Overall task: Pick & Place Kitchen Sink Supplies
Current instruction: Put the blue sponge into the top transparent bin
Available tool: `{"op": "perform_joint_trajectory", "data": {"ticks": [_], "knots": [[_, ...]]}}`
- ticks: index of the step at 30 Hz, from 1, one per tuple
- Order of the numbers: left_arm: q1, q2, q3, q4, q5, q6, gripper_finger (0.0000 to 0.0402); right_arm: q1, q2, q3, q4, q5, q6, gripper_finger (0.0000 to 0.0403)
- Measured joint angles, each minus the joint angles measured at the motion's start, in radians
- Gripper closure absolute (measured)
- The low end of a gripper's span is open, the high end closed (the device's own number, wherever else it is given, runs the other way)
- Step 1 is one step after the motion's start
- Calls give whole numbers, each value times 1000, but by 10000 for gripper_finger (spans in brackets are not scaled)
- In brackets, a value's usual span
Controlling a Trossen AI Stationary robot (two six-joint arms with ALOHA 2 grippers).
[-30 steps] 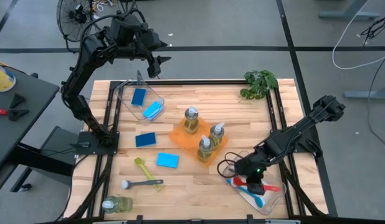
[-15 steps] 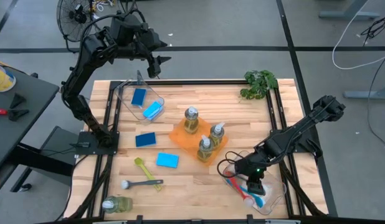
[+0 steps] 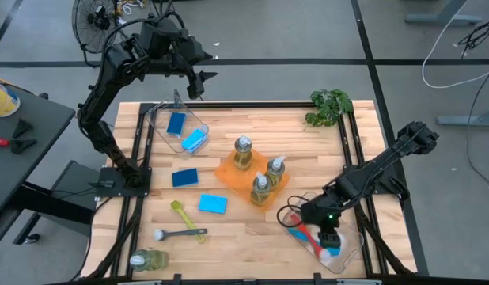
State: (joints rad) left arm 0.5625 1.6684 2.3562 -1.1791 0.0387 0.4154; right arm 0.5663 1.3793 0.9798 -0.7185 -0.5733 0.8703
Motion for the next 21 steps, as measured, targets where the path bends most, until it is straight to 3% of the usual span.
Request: {"op": "perform_joint_trajectory", "data": {"ticks": [11, 21], "knots": [[0, 0, 0, 18, -1, 53, 154, -56, -52, 0, -38, -56, -71, 211], [10, 0, 0, 14, 1, 65, 154, -201, -266, 0, -166, 189, -149, 256]]}}
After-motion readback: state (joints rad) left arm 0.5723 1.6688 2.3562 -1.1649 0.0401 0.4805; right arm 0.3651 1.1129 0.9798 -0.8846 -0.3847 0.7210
